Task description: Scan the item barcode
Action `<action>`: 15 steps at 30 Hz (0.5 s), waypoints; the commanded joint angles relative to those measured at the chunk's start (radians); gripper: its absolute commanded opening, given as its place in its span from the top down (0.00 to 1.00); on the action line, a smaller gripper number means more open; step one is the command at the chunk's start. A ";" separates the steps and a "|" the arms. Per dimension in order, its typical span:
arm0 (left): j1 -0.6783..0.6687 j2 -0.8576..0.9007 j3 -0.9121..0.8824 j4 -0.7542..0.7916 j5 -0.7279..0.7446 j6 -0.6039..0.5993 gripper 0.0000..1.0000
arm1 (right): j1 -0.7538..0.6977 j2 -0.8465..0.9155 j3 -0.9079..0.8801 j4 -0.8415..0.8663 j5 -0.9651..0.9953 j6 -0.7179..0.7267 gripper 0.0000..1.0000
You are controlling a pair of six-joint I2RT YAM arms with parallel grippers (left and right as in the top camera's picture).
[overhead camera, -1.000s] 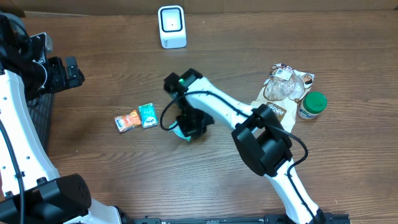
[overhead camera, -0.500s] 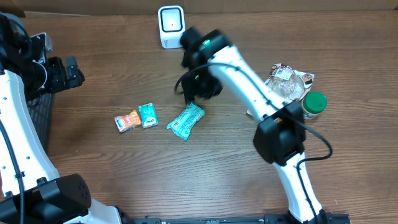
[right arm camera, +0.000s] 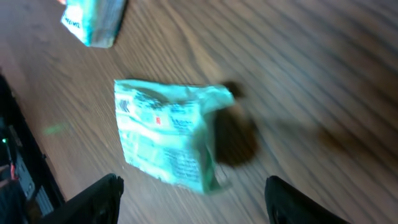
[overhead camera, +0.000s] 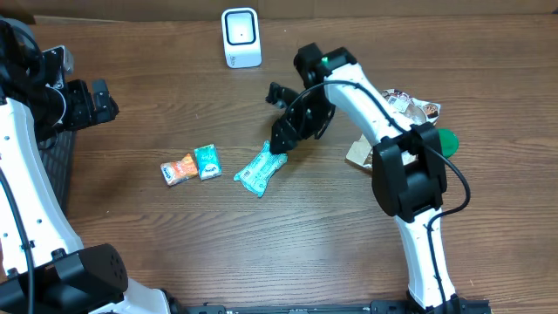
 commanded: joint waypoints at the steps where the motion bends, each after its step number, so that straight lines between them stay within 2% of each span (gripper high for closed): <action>1: 0.002 0.001 0.002 0.002 0.002 0.019 0.01 | 0.026 -0.006 -0.070 0.069 -0.080 -0.068 0.29; 6: 0.002 0.001 0.002 0.002 0.002 0.019 0.00 | 0.034 -0.004 -0.132 0.169 -0.075 -0.016 0.30; 8: 0.002 0.001 0.002 0.002 0.002 0.019 0.01 | 0.034 -0.004 -0.149 0.205 -0.072 0.010 0.34; 15: 0.002 0.001 0.002 0.002 0.002 0.019 0.00 | 0.033 0.002 -0.187 0.264 -0.072 0.082 0.62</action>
